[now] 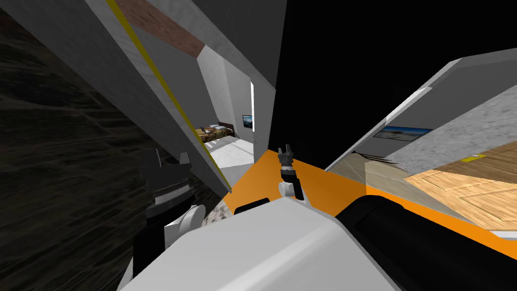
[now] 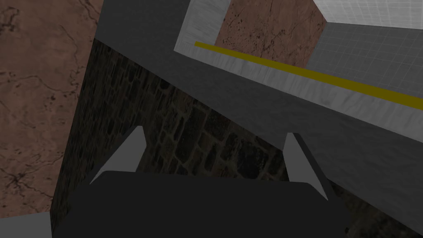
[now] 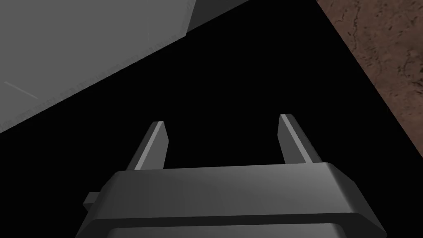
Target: Push the door open
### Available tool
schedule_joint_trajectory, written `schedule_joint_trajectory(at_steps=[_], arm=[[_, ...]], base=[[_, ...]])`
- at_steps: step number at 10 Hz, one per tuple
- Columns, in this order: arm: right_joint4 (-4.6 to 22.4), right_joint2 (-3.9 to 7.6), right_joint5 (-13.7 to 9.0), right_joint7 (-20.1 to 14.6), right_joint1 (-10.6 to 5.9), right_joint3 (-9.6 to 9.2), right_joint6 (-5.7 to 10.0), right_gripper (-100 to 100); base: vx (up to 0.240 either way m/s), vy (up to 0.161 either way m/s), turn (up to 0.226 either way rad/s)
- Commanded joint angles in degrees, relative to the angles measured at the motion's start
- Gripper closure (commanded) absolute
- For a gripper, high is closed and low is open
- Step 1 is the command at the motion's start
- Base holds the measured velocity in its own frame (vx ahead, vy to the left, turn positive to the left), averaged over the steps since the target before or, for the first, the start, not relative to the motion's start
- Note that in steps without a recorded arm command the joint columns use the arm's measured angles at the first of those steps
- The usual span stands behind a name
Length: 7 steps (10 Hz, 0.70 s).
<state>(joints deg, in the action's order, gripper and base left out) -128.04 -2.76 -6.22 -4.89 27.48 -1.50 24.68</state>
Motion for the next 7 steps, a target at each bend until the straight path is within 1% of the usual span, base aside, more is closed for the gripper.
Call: schedule_joint_trajectory(at_steps=[1,3,4,5,6,7], arm=[[2.0,0.8,0.5,-0.3,-0.82,-0.13,0.53,-100],[4.6,1.66,1.2,-0.6,-1.85,-0.3,1.19,-100],[5.3,1.89,1.3,-0.7,-2.16,-0.35,1.39,-100],[7.1,2.4,1.8,-1.0,-2.9,-0.47,1.87,-100],[8.0,2.66,2.0,-1.1,-3.27,-0.53,2.11,-100],[9.9,3.17,2.5,-1.4,-4.03,-0.65,2.59,-100]], base=[[0.064,-0.028,0.05],[0.148,-0.073,0.055],[0.119,-0.044,0.032],[0.126,-0.07,0.042],[0.127,-0.067,0.048],[0.118,-0.065,0.054]])
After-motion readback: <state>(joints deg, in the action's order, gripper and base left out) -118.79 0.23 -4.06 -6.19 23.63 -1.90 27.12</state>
